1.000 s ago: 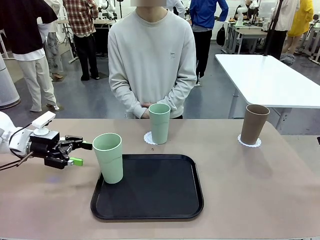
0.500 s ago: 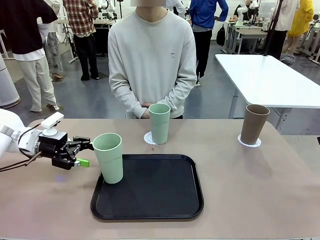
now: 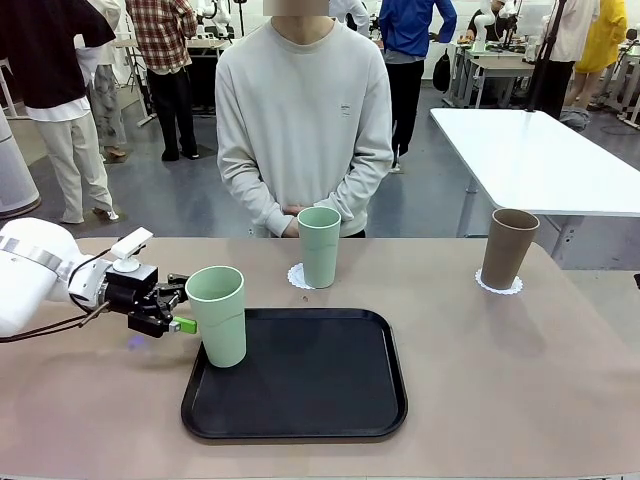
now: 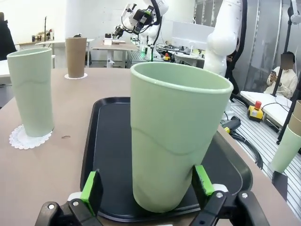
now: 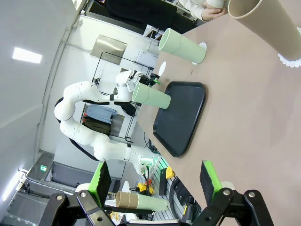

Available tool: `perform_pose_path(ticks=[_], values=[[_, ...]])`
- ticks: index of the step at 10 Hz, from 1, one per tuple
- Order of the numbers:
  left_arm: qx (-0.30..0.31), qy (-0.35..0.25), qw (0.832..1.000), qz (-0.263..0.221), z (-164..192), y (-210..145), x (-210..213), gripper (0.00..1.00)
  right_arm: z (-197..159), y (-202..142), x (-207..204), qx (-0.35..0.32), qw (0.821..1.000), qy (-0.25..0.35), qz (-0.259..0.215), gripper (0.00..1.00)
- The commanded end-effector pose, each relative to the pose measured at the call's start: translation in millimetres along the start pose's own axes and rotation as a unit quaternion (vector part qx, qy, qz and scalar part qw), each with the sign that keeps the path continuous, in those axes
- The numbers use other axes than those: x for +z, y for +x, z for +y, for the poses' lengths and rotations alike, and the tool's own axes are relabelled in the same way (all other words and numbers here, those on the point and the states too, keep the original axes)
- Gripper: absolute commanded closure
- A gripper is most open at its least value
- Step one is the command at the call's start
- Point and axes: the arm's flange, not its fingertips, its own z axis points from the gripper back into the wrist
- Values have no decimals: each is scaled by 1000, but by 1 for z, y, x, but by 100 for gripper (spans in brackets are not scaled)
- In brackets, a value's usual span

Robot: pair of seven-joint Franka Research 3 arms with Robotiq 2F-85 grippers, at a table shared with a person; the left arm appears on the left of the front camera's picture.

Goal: Place coasters on the table and set cups on them.
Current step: Take one Reusable plastic cup from the Flat Tray and place it on a coaster set by the human.

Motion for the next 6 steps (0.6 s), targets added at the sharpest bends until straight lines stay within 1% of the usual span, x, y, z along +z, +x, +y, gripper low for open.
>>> perform_pose_path(ticks=[1,2,4,6], values=[[-9,-3,1000,6,0,-3,-7,0,0,0,0,2,1000,5,-1,0],[-2,-22,1000,13,-6,-6,-11,0,0,0,0,2,1000,5,-1,0],[0,-26,1000,14,-7,-7,-13,0,0,0,0,2,1000,5,-1,0],[8,-54,998,19,-12,-11,-24,0,0,0,0,2,1000,5,-1,0]])
